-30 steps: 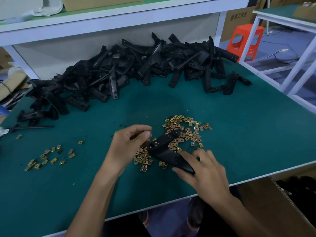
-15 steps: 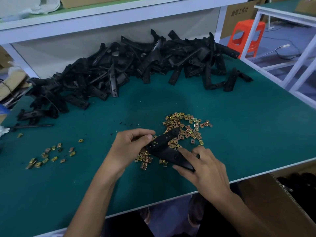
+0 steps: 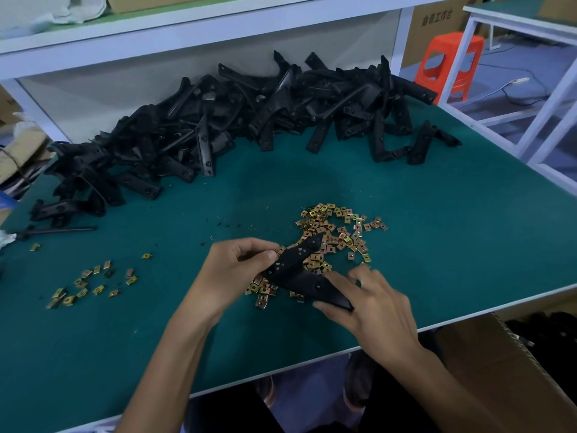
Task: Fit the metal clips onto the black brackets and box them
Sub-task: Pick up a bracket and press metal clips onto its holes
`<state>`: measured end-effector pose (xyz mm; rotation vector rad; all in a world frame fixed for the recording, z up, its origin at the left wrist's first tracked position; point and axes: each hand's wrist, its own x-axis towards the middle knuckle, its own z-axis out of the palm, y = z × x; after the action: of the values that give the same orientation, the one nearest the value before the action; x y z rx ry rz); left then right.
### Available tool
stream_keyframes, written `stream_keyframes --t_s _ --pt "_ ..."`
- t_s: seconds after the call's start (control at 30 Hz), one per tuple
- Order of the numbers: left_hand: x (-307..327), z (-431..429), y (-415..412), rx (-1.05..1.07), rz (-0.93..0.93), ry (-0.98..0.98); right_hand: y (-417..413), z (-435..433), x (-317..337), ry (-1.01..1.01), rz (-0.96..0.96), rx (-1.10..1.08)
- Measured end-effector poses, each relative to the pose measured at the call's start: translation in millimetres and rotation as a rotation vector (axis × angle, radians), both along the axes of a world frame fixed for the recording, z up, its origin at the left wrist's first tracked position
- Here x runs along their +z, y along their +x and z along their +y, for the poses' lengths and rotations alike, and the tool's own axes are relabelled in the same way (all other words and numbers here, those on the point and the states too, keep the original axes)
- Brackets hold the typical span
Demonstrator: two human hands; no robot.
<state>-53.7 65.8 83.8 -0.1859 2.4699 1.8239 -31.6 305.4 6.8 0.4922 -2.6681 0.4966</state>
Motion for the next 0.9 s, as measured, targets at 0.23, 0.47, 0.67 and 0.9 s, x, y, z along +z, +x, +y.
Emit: stream_keyframes --t_s 0.23,0.47,0.67,0.9 --pt "3 10 -4 -0.024 -0.028 -0.029 -1 0 -2 -0.013 -0.019 -0.011" --pt "-8 21 4 -0.062 0.164 -0.305 1 -3 -2 -0.051 -0.058 -0.088" --pt "-13 31 1 -0.04 0.348 -0.507 2 -1 -4 -0.115 -0.077 -0.15" --pt "-40 30 17 0.059 0.334 -0.404 -3 0 -12 -0.288 -0.05 -0.249"
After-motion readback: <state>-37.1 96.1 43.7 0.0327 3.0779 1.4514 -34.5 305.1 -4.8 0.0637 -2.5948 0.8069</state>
